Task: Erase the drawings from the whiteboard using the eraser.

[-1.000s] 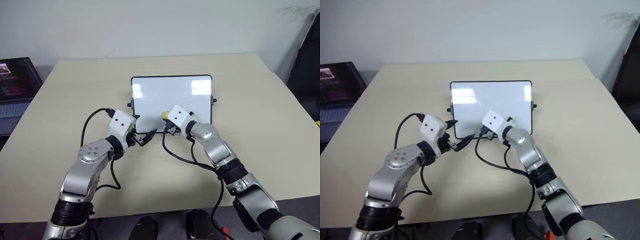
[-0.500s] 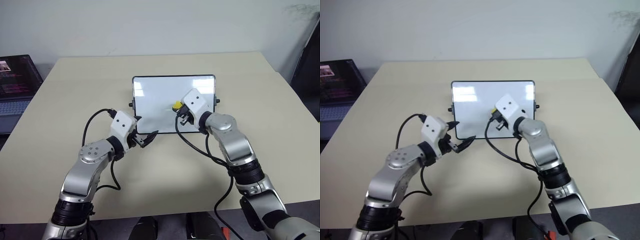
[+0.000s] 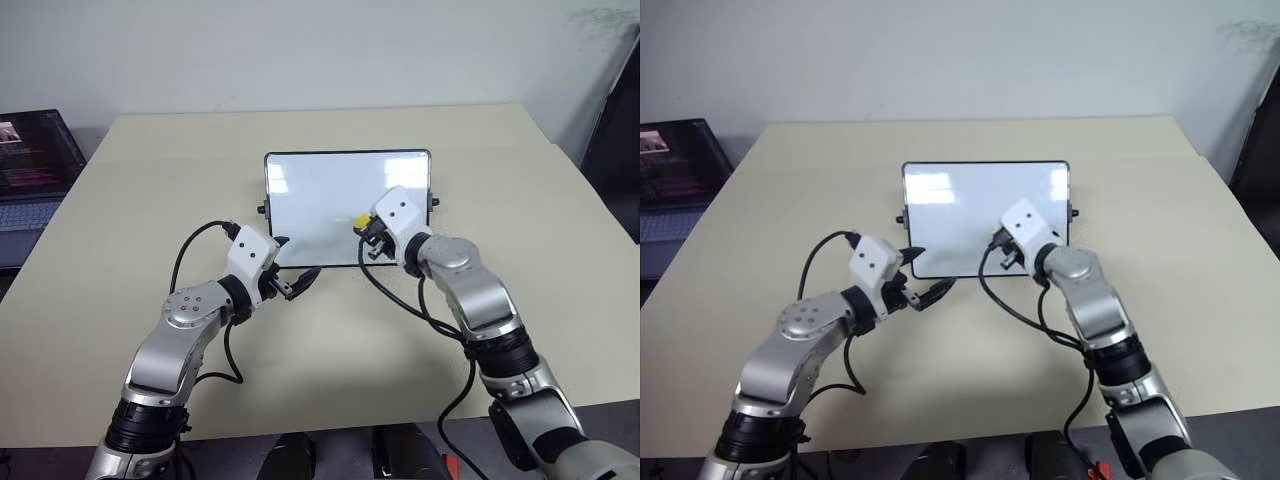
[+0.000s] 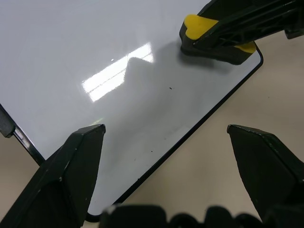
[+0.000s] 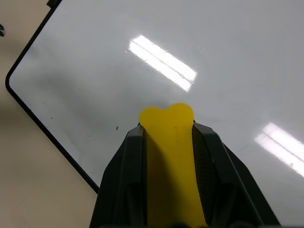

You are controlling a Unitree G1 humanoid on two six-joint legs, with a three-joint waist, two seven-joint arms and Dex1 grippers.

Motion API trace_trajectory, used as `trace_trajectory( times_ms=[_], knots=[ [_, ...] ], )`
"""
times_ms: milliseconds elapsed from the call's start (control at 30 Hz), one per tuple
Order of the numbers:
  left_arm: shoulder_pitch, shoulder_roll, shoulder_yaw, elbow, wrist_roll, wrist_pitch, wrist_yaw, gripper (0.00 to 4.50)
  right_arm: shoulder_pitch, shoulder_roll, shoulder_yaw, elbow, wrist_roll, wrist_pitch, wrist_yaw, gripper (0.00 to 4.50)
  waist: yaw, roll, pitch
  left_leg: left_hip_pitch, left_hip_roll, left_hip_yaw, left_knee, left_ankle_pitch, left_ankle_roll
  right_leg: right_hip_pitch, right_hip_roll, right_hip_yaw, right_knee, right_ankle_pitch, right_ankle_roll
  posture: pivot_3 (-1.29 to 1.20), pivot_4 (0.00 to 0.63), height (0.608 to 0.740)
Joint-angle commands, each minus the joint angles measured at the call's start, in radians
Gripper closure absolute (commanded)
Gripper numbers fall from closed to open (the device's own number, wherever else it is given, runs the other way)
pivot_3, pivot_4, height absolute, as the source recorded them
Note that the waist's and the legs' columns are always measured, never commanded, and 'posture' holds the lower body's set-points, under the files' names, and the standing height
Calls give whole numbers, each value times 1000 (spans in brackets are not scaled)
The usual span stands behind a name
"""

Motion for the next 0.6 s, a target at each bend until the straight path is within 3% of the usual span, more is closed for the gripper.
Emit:
trace_trajectory(
  times_ms=[33, 367, 600],
  knots=[
    [-7, 5, 14, -32, -5, -13, -1, 0, -9, 15, 29, 22, -19, -102, -25, 3504, 0, 0, 0, 0, 0, 1, 0, 0, 0, 0, 0, 0, 0, 0, 0, 0, 150, 740],
    [2, 10, 31, -52, -7, 1, 14, 0, -17, 64, 105, 230, -71, -293, -74, 3504, 0, 0, 0, 1, 0, 4, 1, 0, 0, 0, 0, 1, 2, 0, 0, 0, 150, 740],
    [15, 8, 41, -70, -9, 11, 31, 0, -15, 24, 140, 349, -145, -366, -81, 3504, -3, -1, -1, 5, 0, 6, 2, 0, 2, 3, 0, 1, 6, 0, 0, 0, 150, 740]
  ],
)
